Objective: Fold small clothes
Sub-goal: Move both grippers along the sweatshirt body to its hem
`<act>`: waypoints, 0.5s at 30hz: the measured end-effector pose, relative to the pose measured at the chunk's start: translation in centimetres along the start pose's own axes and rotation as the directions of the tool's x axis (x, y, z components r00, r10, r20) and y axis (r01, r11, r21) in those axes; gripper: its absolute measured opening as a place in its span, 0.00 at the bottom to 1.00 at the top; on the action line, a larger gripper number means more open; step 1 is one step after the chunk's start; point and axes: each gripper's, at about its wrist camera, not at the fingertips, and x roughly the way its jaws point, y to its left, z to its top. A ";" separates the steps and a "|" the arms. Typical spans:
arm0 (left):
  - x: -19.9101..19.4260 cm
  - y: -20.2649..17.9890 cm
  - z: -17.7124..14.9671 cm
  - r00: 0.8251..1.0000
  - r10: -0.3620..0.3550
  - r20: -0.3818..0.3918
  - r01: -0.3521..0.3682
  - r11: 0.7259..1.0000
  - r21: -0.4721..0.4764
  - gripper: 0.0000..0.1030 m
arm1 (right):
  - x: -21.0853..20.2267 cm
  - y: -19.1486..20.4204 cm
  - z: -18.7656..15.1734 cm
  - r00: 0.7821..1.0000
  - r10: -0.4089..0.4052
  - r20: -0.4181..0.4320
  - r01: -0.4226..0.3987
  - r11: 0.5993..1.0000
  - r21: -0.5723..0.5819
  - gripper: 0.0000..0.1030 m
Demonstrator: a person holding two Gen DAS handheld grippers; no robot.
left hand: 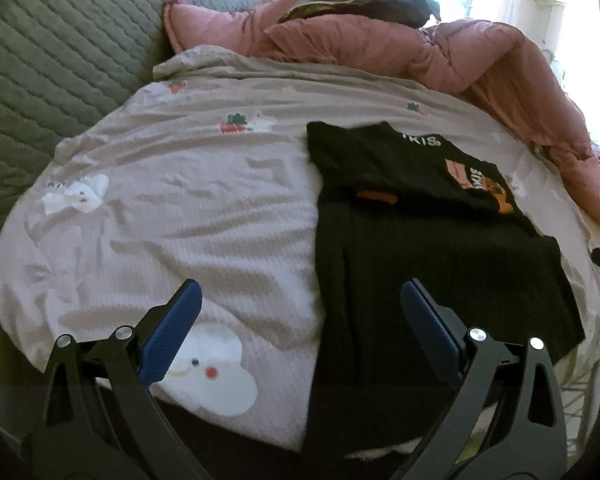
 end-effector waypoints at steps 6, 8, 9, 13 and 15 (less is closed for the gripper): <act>0.0 0.0 -2.0 0.998 -0.043 -0.040 0.042 0.999 -0.014 0.90 | -0.2 0.5 -1.2 1.000 0.014 -0.021 -0.015 1.000 -0.022 0.92; 0.0 0.0 -2.8 0.997 -0.055 -0.057 0.054 0.998 -0.013 0.85 | -0.2 0.6 -1.6 0.999 0.019 -0.030 -0.020 1.000 -0.024 0.92; 0.0 0.0 -3.1 0.996 -0.058 -0.062 0.058 0.998 -0.013 0.84 | -0.2 0.6 -1.7 0.999 0.021 -0.031 -0.022 0.999 -0.025 0.92; 0.0 0.5 -4.2 0.994 -0.070 -0.088 0.068 0.997 -0.031 0.71 | -0.1 0.8 -2.4 0.998 0.027 -0.049 -0.029 0.999 -0.033 0.92; 0.0 0.7 -4.7 0.993 -0.072 -0.097 0.069 0.997 -0.036 0.68 | 0.0 0.9 -2.8 0.998 0.032 -0.057 -0.034 0.999 -0.038 0.92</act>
